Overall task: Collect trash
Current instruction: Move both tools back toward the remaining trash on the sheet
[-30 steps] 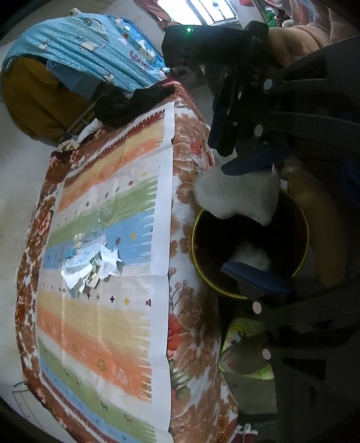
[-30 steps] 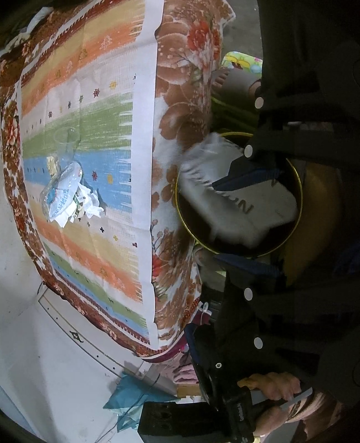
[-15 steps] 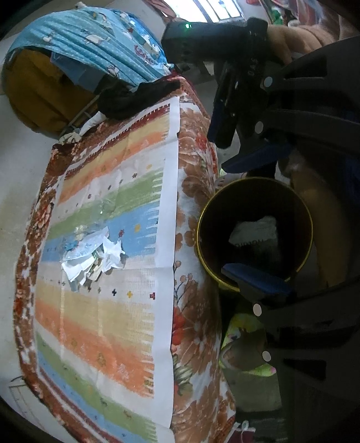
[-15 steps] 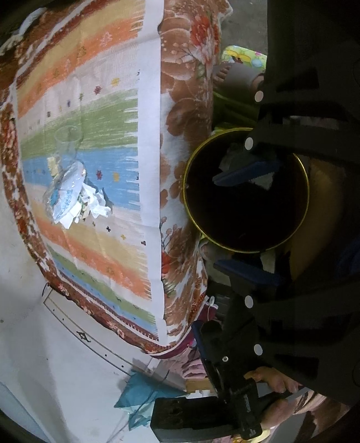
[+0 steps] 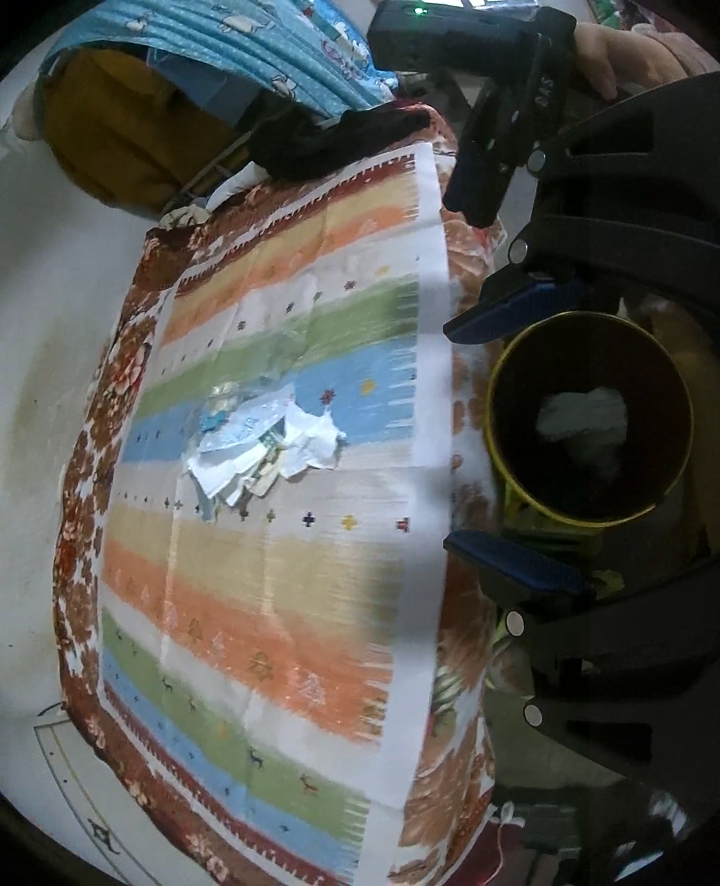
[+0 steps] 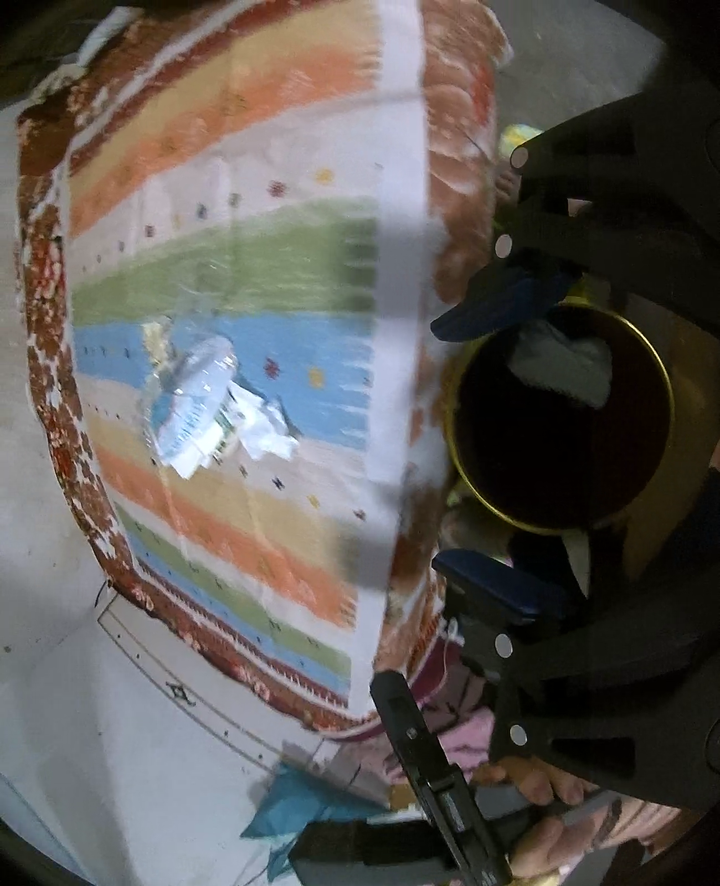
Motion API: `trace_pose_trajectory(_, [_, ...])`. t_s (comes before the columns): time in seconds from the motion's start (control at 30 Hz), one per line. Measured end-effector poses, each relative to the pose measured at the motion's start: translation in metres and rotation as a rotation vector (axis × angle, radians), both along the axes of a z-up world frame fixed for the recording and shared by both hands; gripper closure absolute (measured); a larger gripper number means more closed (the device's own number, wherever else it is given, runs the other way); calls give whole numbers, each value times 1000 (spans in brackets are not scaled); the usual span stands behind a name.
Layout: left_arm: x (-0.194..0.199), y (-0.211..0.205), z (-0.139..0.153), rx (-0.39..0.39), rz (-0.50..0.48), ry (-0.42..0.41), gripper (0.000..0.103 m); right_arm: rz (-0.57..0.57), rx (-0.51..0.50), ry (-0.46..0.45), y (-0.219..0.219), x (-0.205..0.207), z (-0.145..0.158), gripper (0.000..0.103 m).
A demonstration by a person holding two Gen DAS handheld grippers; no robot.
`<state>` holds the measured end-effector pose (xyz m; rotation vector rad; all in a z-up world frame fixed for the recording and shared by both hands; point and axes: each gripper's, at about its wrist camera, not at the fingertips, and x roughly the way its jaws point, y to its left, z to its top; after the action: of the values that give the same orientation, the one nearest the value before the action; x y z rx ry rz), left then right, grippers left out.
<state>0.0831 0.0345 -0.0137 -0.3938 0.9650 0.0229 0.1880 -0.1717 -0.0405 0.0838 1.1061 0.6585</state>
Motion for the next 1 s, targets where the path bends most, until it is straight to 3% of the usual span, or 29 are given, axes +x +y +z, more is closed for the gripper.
trace_pose_trajectory(0.53, [36,5,0,45,22,43,32,-26,-33,-78,19,57,25,26])
trace_pose_trajectory(1.0, [70,8,-6,136,30,105,30,-71,-111,-94,36,107,16,24])
